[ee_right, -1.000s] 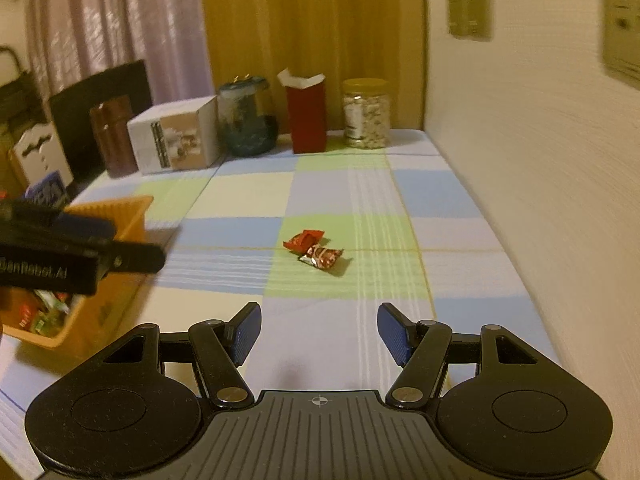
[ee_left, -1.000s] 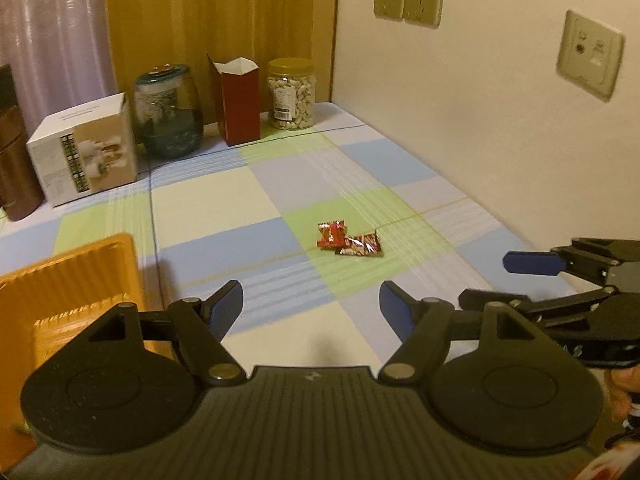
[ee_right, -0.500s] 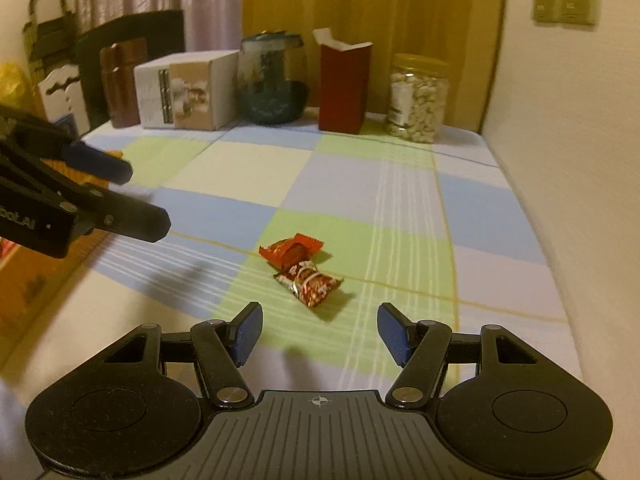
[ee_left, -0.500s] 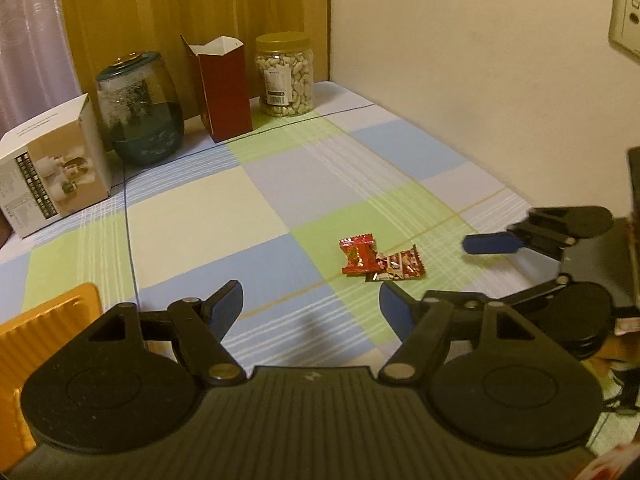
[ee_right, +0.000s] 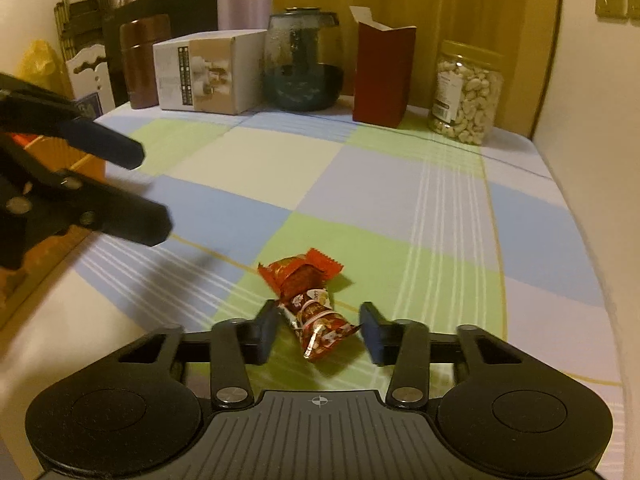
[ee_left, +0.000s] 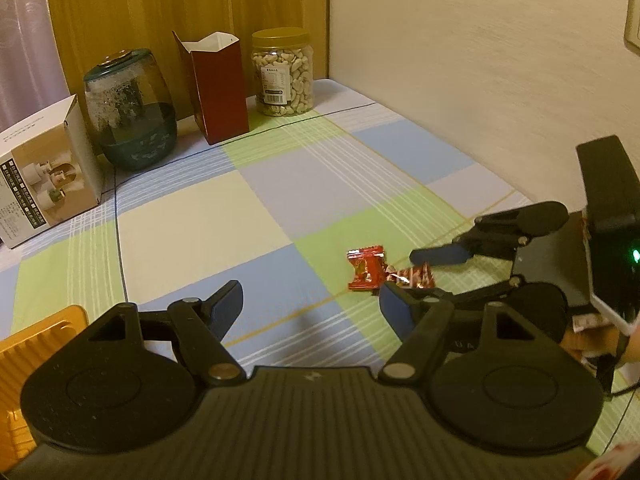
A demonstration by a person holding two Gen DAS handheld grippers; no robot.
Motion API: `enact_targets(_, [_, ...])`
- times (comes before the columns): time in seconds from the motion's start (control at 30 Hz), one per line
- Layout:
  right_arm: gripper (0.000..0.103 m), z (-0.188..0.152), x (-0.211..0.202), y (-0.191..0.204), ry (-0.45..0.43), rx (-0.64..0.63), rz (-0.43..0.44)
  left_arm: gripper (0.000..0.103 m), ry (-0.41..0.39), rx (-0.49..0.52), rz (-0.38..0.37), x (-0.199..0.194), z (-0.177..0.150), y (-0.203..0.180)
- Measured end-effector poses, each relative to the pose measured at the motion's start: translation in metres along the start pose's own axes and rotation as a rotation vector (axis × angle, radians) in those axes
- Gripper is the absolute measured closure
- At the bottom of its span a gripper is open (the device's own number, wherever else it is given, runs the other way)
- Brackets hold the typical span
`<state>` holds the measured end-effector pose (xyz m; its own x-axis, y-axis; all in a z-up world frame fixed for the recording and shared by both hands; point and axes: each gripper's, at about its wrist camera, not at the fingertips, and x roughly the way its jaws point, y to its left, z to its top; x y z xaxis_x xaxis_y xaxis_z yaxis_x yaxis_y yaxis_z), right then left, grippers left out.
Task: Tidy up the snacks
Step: 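Grasp the red-white packet with the right tool while the left tool grasps the red candy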
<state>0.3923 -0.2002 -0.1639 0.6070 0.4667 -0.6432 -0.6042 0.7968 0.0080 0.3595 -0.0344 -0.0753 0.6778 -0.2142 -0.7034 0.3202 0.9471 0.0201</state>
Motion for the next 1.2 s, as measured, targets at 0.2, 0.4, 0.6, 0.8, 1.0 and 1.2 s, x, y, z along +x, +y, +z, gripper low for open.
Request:
enact_targets(0.2, [0.079,-0.008,-0.015,0.009,-0.005,0.051,-0.045,0.03,0.004,-0.004,-0.011,0.004,0.003,-0.009])
enact_targets(0.4, [0.079,-0.025,-0.049,0.007,-0.029,0.162,-0.144,0.03,0.011,0.004,-0.032,0.019,0.007,-0.025])
enact_targets(0.6, [0.079,-0.039,-0.07,-0.007,-0.035,0.277,-0.184,0.037,0.027,0.032,-0.043,0.049,0.012,-0.037])
enact_targets(0.8, [0.079,-0.046,-0.078,-0.012,-0.037,0.314,-0.2,0.05,0.056,0.048,-0.046,0.077,0.013,-0.038])
enact_targets(1.0, [0.079,-0.049,-0.078,-0.015,-0.039,0.339,-0.205,0.066,0.071,0.065,-0.042,0.089,0.013,-0.038])
enact_targets(1.2, [0.079,-0.048,-0.076,-0.012,-0.04,0.347,-0.206,0.083,0.087,0.058,-0.037,0.091,0.011,-0.036])
